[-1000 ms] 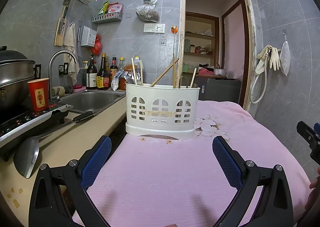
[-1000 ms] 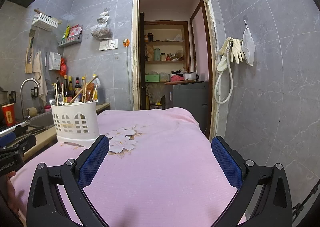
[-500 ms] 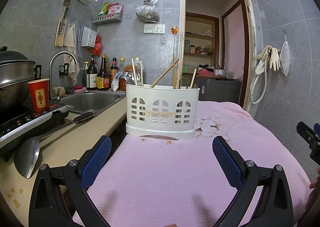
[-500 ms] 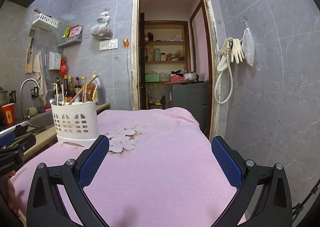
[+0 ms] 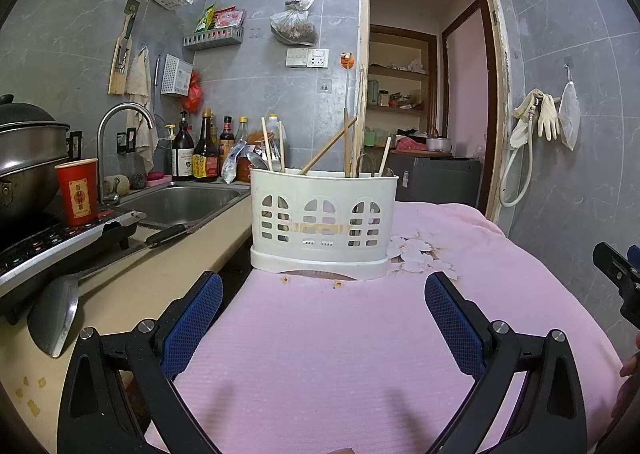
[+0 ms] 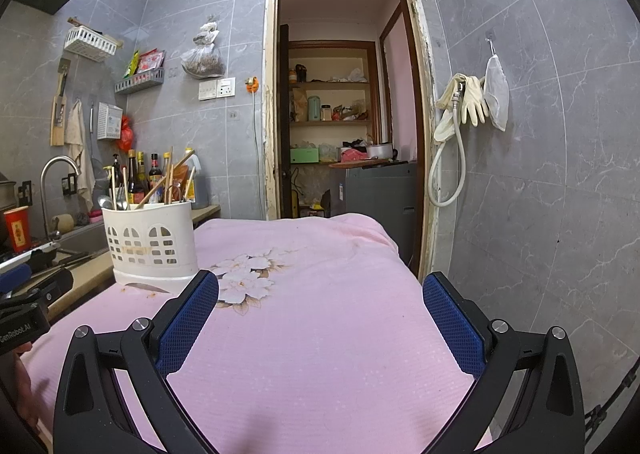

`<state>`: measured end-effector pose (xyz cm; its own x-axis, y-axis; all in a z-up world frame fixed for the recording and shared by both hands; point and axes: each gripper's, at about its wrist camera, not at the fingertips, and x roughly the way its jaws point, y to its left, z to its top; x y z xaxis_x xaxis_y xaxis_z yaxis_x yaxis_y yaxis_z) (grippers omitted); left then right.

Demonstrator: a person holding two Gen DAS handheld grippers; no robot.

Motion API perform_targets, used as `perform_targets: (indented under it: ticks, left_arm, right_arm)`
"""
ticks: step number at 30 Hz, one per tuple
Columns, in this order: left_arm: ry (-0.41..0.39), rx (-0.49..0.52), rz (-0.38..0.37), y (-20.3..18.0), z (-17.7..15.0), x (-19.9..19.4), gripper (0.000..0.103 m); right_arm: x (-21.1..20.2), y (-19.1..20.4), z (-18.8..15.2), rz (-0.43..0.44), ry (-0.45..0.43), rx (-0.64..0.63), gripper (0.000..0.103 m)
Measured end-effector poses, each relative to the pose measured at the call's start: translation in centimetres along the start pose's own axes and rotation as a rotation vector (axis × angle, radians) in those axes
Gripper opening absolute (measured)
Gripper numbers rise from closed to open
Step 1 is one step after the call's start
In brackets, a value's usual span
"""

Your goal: Organize utensils

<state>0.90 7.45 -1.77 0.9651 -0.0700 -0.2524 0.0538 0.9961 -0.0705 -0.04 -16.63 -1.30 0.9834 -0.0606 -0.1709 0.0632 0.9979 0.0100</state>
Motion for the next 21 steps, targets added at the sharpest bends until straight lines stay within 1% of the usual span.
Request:
perform_targets:
  ticks: [8,17,21]
  left_arm:
    - [-0.013,-0.001,-0.007,-0.11,0.18,-0.1,0.099]
    - [-0.057,0.018,0.017,-0.41,0.37,-0.71,0.099]
    - [-0.061,0.036,0.03,-0.68,0.29,-0.6,0.099]
  right_arm:
    - [-0.04,-0.06,-0.06,-0.001,0.001,0.002,0.103]
    - [-0.1,-0.17,-0.43,0.001,0.008,0.006,0.103]
    - [-0.08,-0.15,-0.49,0.002,0.012,0.005,0.103]
